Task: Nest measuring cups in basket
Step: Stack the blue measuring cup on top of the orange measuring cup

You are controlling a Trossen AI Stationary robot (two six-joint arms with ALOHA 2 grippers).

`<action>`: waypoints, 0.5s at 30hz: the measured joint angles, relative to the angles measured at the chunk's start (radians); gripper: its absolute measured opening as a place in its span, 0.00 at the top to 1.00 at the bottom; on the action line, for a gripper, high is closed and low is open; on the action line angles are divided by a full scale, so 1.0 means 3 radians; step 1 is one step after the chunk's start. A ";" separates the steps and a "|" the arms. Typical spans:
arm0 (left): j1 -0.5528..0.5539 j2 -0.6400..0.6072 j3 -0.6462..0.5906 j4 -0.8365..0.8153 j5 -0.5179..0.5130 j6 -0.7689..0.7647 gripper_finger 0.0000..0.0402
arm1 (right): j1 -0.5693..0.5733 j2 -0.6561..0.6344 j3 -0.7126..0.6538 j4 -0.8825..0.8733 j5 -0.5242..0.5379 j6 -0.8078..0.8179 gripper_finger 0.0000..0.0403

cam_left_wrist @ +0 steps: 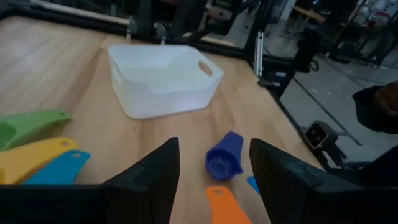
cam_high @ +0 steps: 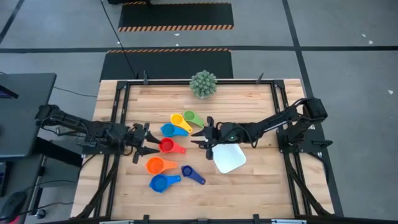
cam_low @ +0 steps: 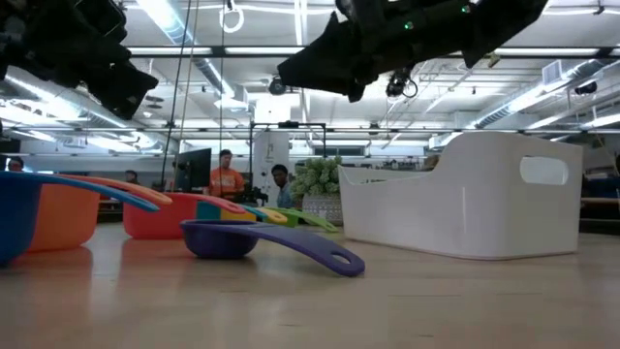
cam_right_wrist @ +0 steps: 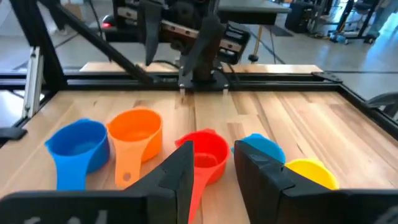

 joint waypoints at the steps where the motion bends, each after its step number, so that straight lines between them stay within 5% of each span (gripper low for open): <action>1: -0.0039 0.0046 0.0002 -0.0003 -0.0055 -0.0053 0.50 | 0.0023 -0.0002 0.0013 -0.0007 0.0033 -0.0006 0.69; 15: -0.0532 0.1113 0.0660 -0.0212 -0.0387 -0.0337 0.50 | 0.0225 -0.0069 0.0037 -0.0398 0.0529 0.0097 0.69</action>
